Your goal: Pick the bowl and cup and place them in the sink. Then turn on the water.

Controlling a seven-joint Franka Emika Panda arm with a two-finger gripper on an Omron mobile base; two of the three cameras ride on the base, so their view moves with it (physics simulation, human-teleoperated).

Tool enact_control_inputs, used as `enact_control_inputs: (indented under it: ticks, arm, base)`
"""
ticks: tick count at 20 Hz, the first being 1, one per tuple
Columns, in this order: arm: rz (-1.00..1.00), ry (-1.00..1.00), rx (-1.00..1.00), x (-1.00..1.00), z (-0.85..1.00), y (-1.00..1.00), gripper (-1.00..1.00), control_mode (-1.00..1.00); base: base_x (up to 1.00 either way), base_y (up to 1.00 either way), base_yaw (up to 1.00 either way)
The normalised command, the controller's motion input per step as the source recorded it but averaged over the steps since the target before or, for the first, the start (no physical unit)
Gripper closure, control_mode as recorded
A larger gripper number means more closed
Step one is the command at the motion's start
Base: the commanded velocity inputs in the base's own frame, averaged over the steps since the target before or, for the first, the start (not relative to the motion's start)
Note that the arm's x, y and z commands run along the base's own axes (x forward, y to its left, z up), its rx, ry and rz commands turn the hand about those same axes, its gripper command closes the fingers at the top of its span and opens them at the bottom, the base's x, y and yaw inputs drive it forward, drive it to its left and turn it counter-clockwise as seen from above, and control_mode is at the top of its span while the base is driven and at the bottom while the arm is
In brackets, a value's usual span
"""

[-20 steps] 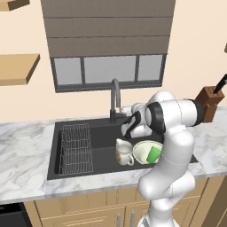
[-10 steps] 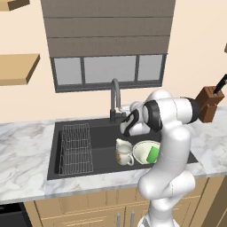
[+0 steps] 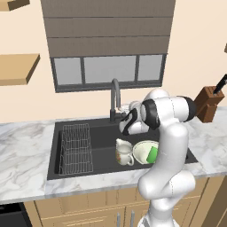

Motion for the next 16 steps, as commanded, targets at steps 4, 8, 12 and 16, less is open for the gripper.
enact_control_inputs:
  ticks: [4,8,12,16]
  arm:
    - [0.0,-0.05,0.0,0.03,-0.21,0.0,-1.0,-1.0]
    - [0.0,-0.05,0.0,0.01,-0.22,0.0,-1.0,-1.0]
    - [0.0,-0.05,0.0,0.05,-0.25,0.0,-1.0,-1.0]
    - [0.0,-0.05,0.0,0.09,-0.26,0.02,-1.0,-1.0]
  base:
    - [0.0,0.0,0.0]
    - [0.0,0.0,0.0]
    - [0.0,0.0,0.0]
    - [0.0,0.0,0.0]
